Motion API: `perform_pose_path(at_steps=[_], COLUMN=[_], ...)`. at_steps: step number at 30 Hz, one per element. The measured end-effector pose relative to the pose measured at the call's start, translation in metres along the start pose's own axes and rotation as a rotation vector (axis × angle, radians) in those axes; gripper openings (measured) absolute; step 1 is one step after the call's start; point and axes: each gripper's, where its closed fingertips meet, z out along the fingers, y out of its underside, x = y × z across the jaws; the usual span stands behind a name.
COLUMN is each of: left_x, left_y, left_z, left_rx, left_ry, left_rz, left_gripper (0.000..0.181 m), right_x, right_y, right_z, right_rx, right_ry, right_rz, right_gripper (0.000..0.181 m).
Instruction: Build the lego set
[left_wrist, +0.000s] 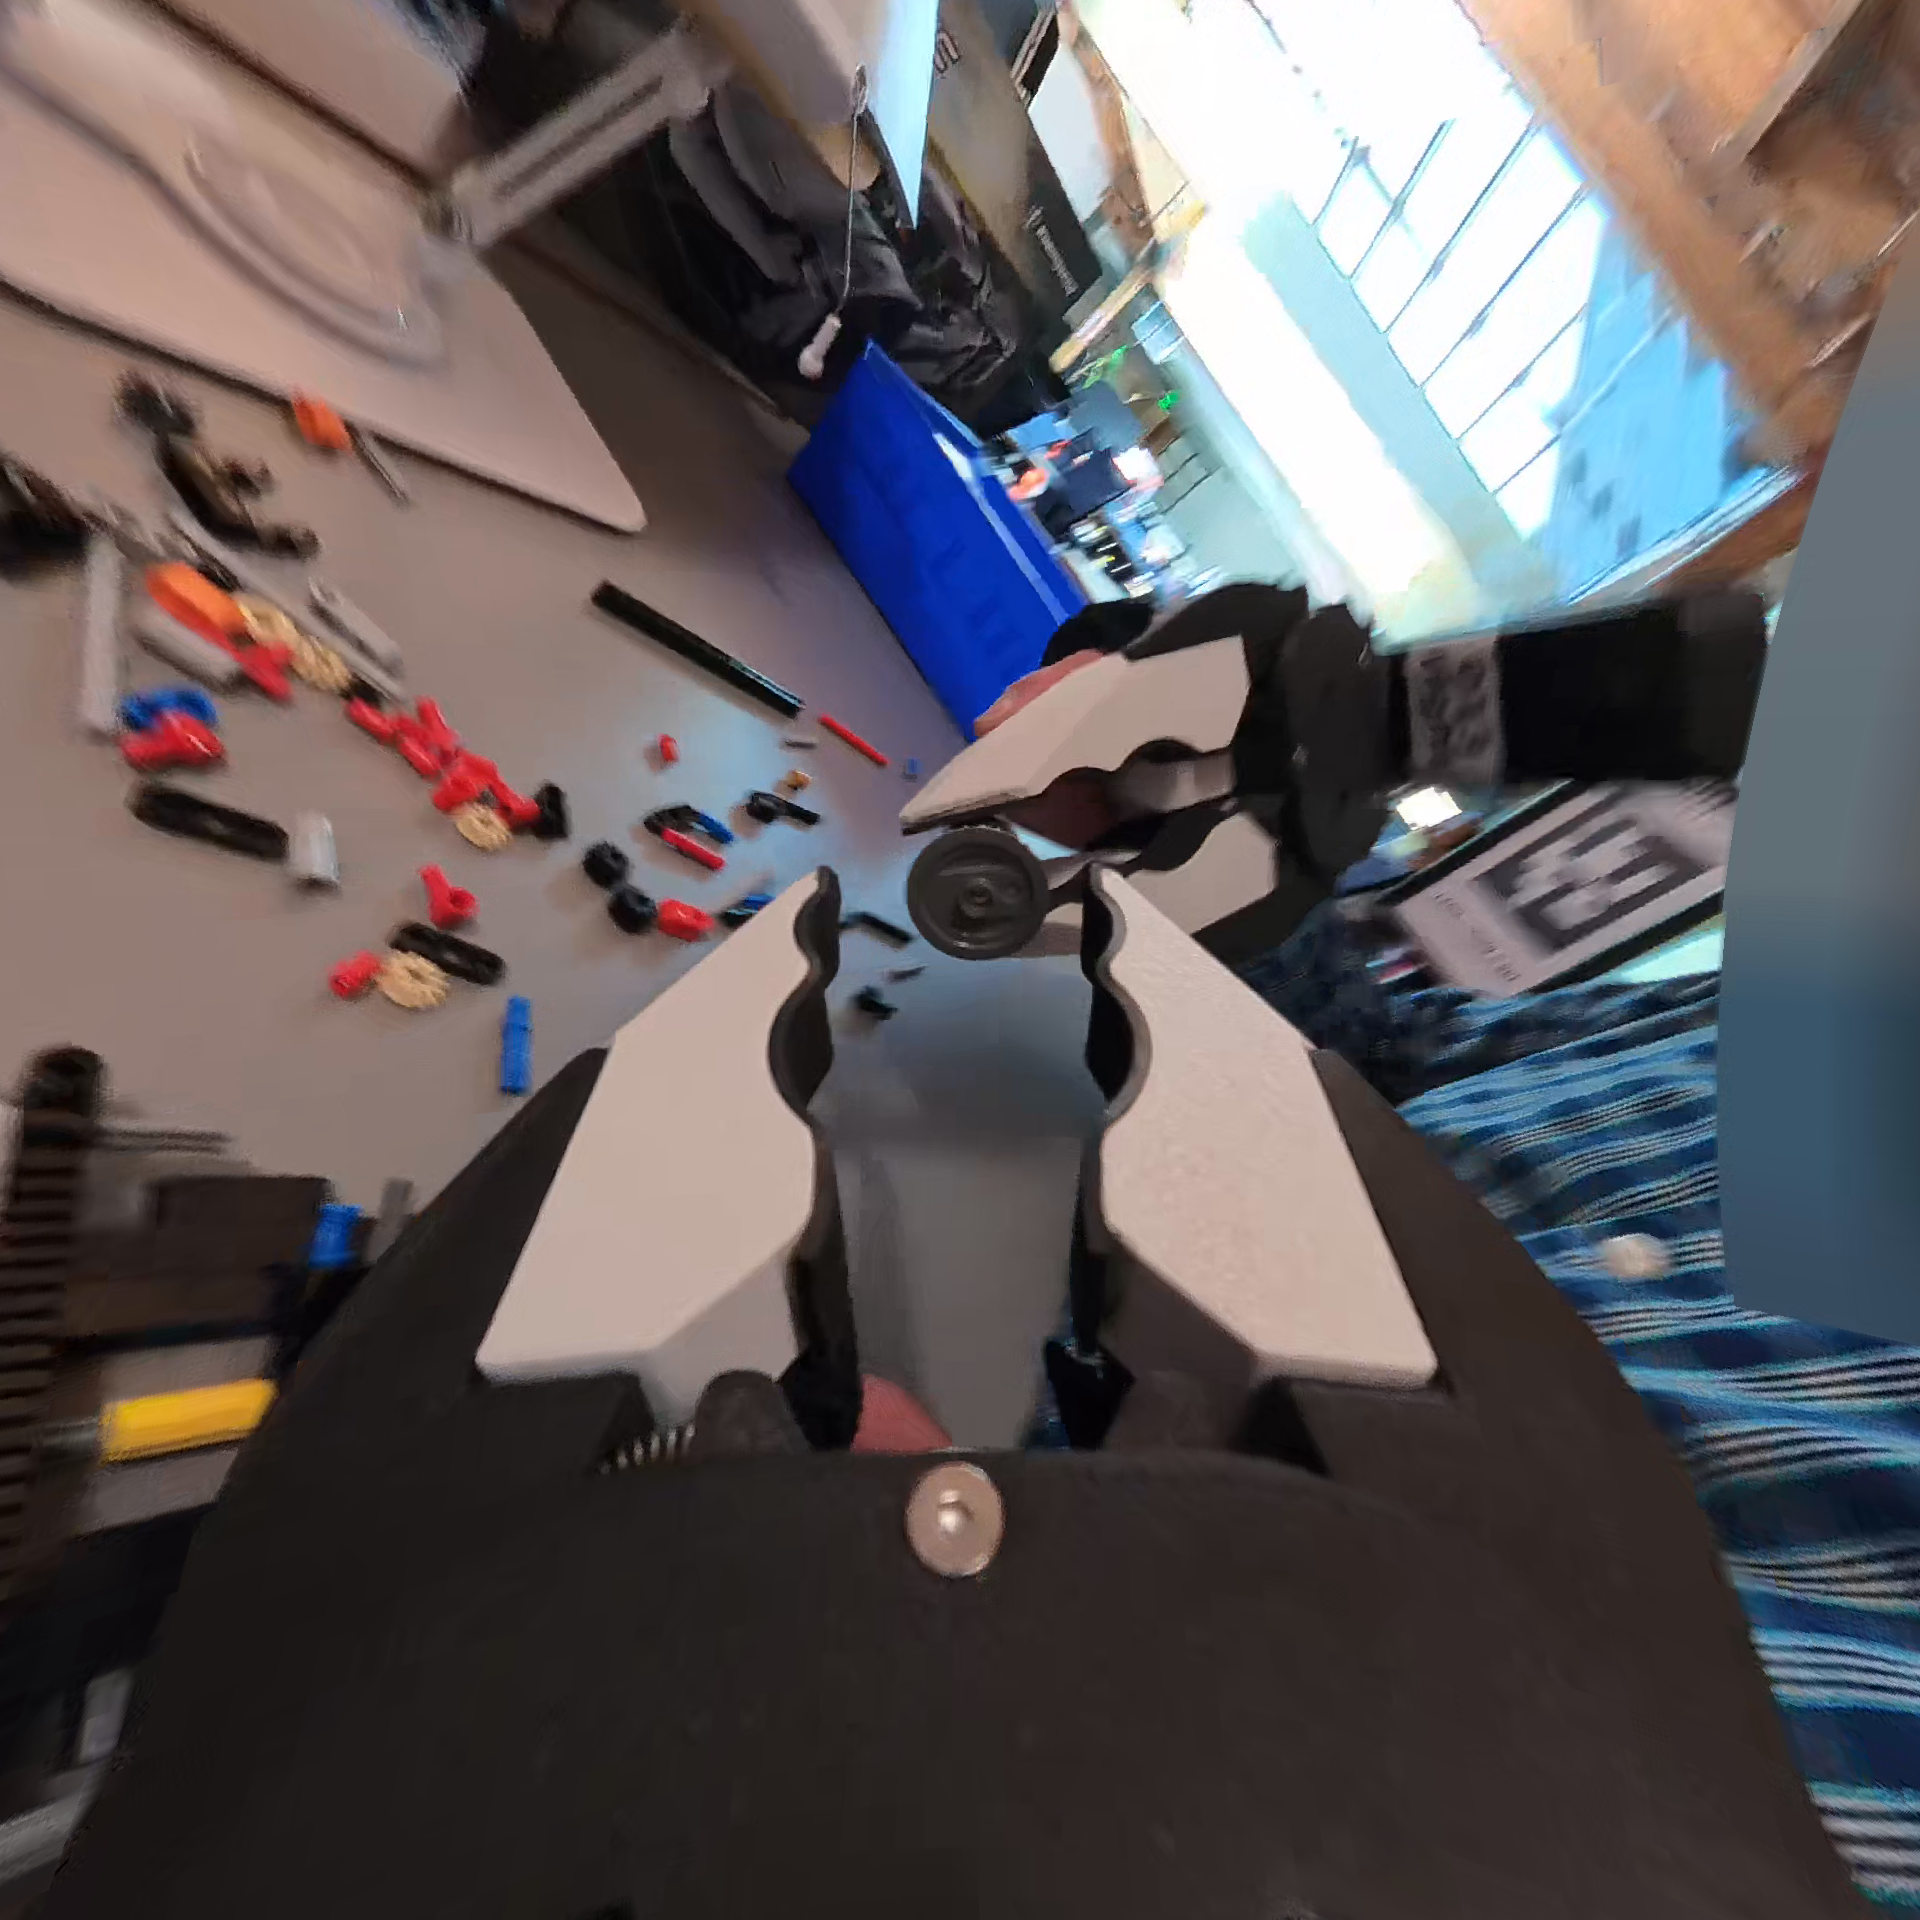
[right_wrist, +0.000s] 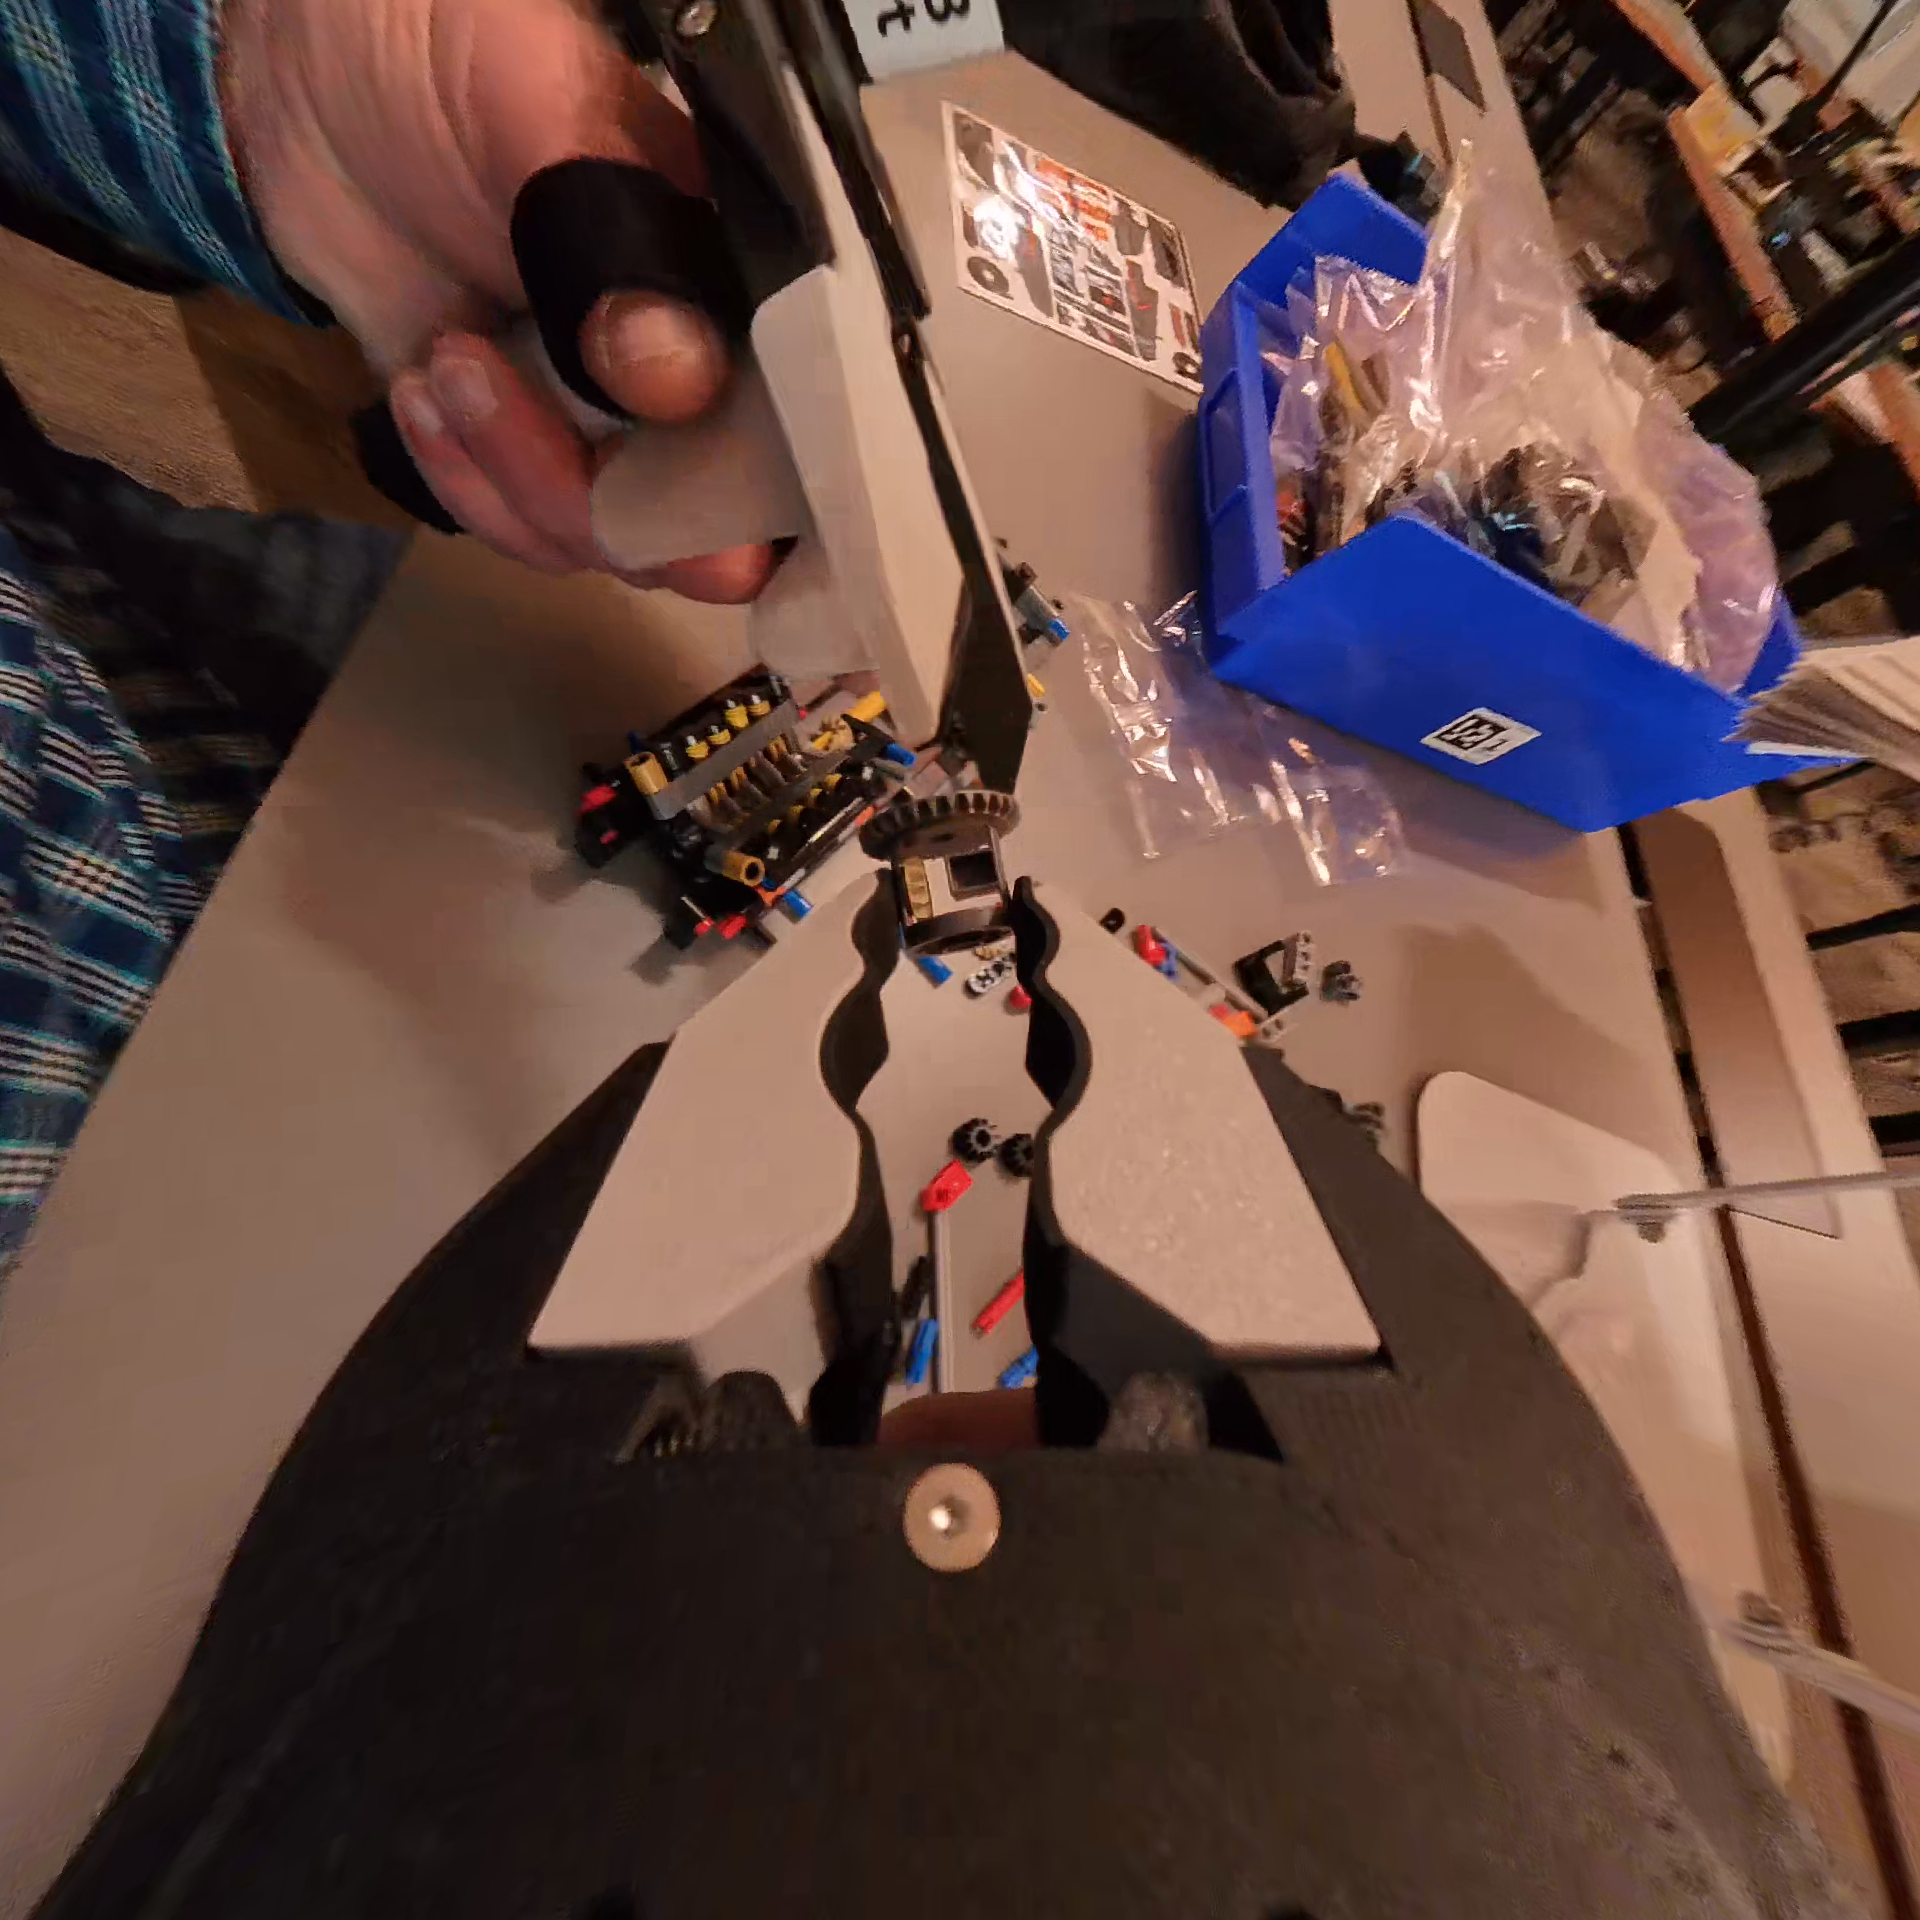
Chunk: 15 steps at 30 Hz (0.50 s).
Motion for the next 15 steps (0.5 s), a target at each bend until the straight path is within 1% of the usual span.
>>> perform_pose_path(at_steps=[1,3,5,7,11,15], left_x=[-0.001,0.000,0.007,0.012,0.014,0.016], left_y=[0.001,0.006,0.011,0.012,0.017,0.023], left_z=[0.000,0.003,0.008,0.010,0.011,0.010], left_rx=[-0.007,-0.044,-0.074,-0.073,-0.070,-0.067], left_ry=[-0.034,-0.089,-0.082,-0.064,-0.057,-0.050], left_rz=[0.076,0.239,0.334,0.360,0.373,0.365], left_gripper=[0.045,0.046,0.046,0.044,0.029,0.027], right_x=[-0.002,-0.004,-0.006,-0.008,-0.017,-0.023], right_y=[0.000,-0.002,-0.002,-0.001,-0.003,-0.002], right_z=[-0.001,-0.002,-0.002,-0.003,-0.004,-0.004], right_rx=[0.005,0.021,0.023,0.016,0.021,0.015], right_ry=[-0.023,-0.059,-0.091,-0.106,-0.143,-0.158], right_rz=[0.022,0.053,0.076,0.076,0.091,0.106], right_gripper=[0.020,0.020,0.020,0.020,0.019,0.020])
